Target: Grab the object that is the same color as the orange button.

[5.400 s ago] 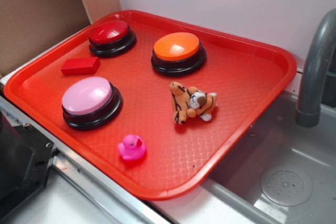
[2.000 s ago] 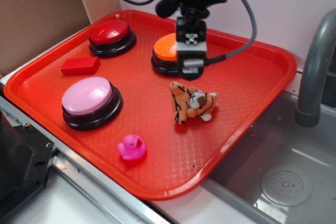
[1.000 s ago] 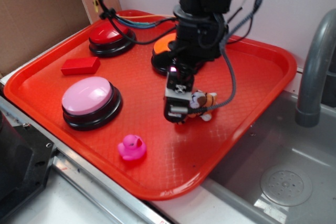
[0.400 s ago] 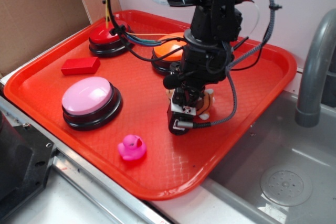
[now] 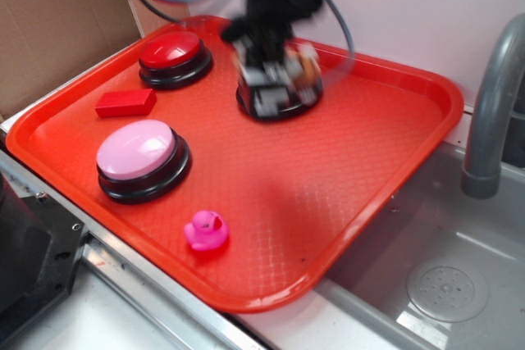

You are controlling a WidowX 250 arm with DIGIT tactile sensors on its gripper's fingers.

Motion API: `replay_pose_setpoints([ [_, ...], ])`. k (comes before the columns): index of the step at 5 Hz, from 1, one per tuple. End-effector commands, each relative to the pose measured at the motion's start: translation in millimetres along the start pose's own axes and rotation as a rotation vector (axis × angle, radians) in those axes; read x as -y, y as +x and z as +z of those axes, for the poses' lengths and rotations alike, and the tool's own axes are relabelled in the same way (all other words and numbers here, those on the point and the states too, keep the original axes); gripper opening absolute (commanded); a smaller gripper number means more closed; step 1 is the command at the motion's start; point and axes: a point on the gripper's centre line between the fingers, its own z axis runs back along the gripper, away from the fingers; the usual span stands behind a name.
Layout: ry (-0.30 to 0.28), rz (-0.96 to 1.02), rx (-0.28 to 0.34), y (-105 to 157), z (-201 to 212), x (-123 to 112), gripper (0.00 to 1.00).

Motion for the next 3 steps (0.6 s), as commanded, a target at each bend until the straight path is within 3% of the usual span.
replay_pose_setpoints([
  [1, -0.015, 0.268, 0.230, -69, 99, 19, 0.00],
  [2, 0.035, 0.262, 0.262, -88, 144, 31, 0.00],
  [3, 0.050, 0.241, 0.256, -88, 195, 37, 0.00],
])
